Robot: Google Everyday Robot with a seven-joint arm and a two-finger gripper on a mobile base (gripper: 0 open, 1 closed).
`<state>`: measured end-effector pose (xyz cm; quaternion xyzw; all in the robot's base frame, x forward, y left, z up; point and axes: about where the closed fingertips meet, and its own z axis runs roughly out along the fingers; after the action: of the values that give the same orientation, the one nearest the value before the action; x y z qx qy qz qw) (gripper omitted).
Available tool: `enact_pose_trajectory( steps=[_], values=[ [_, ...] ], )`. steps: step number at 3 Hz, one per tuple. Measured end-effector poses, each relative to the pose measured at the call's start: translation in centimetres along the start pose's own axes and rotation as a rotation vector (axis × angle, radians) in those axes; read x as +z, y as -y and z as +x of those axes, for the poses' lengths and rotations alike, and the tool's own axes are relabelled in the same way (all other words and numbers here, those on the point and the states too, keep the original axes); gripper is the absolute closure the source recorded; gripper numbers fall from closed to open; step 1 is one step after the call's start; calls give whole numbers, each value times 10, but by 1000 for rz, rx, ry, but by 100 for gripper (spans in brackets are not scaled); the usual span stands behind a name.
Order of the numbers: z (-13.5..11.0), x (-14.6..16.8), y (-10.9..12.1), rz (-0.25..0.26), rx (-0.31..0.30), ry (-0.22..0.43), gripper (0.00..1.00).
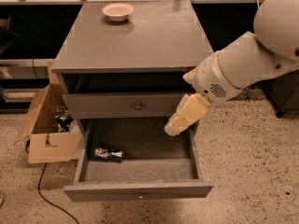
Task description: Pick redbull can from middle drawer and place on counter
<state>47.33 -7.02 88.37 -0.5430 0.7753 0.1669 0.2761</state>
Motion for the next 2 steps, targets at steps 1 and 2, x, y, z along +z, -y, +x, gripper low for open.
enact_pose_trajectory(
  steps=[1, 2],
  values=[
    [11, 30, -2, 0, -27, -29, 0],
    [33, 107, -9, -16, -75, -72, 0]
  ],
)
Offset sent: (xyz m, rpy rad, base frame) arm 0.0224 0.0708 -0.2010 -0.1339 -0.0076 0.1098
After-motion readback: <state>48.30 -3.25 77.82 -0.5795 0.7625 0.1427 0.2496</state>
